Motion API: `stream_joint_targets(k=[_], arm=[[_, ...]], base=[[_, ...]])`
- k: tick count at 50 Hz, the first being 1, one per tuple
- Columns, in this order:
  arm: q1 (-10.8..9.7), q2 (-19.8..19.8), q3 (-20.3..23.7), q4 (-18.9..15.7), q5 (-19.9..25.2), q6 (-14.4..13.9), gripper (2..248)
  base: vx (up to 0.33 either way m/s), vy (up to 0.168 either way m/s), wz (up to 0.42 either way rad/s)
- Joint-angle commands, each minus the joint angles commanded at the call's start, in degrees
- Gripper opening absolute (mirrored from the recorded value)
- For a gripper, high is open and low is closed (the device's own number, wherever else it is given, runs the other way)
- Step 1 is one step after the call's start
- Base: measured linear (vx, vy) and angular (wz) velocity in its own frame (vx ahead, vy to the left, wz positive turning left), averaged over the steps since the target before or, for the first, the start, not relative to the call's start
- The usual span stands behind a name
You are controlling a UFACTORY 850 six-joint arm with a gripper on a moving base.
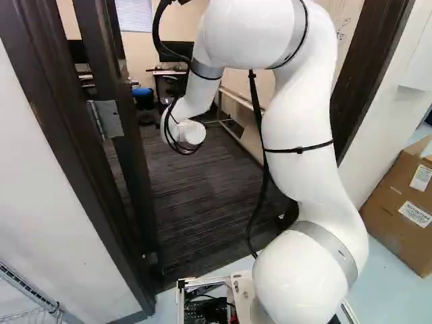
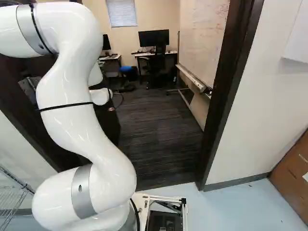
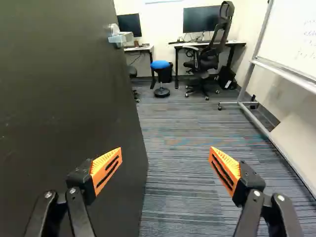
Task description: Open the door and move inside
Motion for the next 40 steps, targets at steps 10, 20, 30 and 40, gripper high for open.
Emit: stream_joint_targets(k=[10, 20, 30, 40], arm=[[-1.41, 0.94, 1.22, -0.8, 0.0, 0.0, 247], [-2.79, 2.02, 2.61, -1.91, 0.0, 0.0, 247], [-4.11, 3.52, 4.51, -3.19, 0.0, 0.0, 247], [-5.43, 5.15, 6.56, -4.48, 0.0, 0.0, 247]], base=[[0.0, 0.0, 0.0], [0.0, 0.0, 0.0], [0.0, 0.0, 0.0], [0.0, 0.0, 0.0]])
